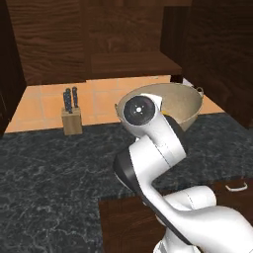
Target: Open the cabinet, pick up the bread from the cabinet and place it in the basket. Then move the basket to the dining counter.
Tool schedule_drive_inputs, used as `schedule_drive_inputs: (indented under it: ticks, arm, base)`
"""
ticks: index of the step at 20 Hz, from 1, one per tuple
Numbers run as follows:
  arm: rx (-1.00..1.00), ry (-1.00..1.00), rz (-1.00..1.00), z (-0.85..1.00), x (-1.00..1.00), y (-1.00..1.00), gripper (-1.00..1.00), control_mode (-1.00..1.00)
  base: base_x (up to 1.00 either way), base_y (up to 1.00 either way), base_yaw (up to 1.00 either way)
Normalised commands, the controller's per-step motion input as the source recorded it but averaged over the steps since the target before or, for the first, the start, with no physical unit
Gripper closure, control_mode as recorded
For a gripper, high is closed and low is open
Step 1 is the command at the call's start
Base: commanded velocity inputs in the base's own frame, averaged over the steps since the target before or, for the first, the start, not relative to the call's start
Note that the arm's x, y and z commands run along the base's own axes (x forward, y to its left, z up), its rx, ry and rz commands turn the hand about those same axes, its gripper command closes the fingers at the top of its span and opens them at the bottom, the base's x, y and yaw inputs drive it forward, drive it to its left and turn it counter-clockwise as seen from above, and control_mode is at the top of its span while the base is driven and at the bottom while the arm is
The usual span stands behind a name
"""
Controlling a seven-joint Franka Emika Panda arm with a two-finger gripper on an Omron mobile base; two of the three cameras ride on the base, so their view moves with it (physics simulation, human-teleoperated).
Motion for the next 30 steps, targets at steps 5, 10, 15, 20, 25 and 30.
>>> schedule_drive_inputs:
  ticks: [5,10,15,20,25,30]
  arm:
    - [0.0,0.0,0.0,0.0,0.0,0.0,1.0,1.0]
    - [0.0,0.0,0.0,0.0,0.0,0.0,1.0,1.0]
    - [0.0,0.0,0.0,0.0,0.0,0.0,1.0,1.0]
    - [0.0,0.0,0.0,0.0,0.0,0.0,1.0,1.0]
    - [0.0,0.0,0.0,0.0,0.0,0.0,1.0,1.0]
    - [0.0,0.0,0.0,0.0,0.0,0.0,1.0,1.0]
  base:
    - [-1.0,-0.18,-0.08]
    - [-0.63,-0.44,-0.41]
    - [-0.18,-0.53,-0.64]
    - [-0.04,-0.52,-0.68]
    - [-0.04,-0.53,-0.67]
    - [-0.07,-0.55,-0.66]
